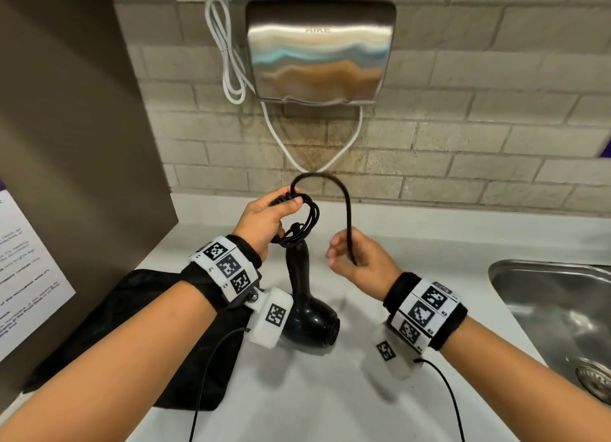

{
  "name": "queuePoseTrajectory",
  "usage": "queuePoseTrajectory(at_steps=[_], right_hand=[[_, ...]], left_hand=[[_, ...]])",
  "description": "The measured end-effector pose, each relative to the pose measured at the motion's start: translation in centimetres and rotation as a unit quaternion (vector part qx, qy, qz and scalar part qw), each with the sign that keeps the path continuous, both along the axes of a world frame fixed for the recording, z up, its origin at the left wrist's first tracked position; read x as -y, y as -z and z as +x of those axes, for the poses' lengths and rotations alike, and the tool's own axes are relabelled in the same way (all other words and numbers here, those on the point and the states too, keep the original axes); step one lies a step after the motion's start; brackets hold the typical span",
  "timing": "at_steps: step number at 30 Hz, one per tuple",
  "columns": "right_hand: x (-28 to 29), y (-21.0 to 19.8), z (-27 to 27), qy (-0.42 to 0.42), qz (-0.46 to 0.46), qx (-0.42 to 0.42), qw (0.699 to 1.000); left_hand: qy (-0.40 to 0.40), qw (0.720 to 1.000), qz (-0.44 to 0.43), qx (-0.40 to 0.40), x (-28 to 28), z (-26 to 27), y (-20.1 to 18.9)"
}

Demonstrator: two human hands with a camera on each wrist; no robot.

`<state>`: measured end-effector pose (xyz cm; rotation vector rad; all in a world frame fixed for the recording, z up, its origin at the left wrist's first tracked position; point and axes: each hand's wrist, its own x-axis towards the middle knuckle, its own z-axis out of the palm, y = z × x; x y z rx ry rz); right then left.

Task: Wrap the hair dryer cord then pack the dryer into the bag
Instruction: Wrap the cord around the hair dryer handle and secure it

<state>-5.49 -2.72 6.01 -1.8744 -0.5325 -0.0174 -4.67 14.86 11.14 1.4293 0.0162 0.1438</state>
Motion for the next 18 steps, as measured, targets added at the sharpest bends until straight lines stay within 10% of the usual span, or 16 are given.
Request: queuePoseTrajectory(at_steps=[7,14,18], right_hand=[[6.2,6.6,4.2,0.059,-0.468,-0.062,0.880],[8.2,8.8,6.3,0.184,-0.284,-0.081,0.938],[7.7,9.5,6.1,0.090,-0.307,-0.044,0.946]], left_hand=[[0.002,1.000,0.008,0.002,0.7,-0.2,0.0],[0.005,1.000,0.018,-0.002,0.9,0.0,0.0],[0.005,1.000,0.010,-0.013,0.6,0.3,0.2]])
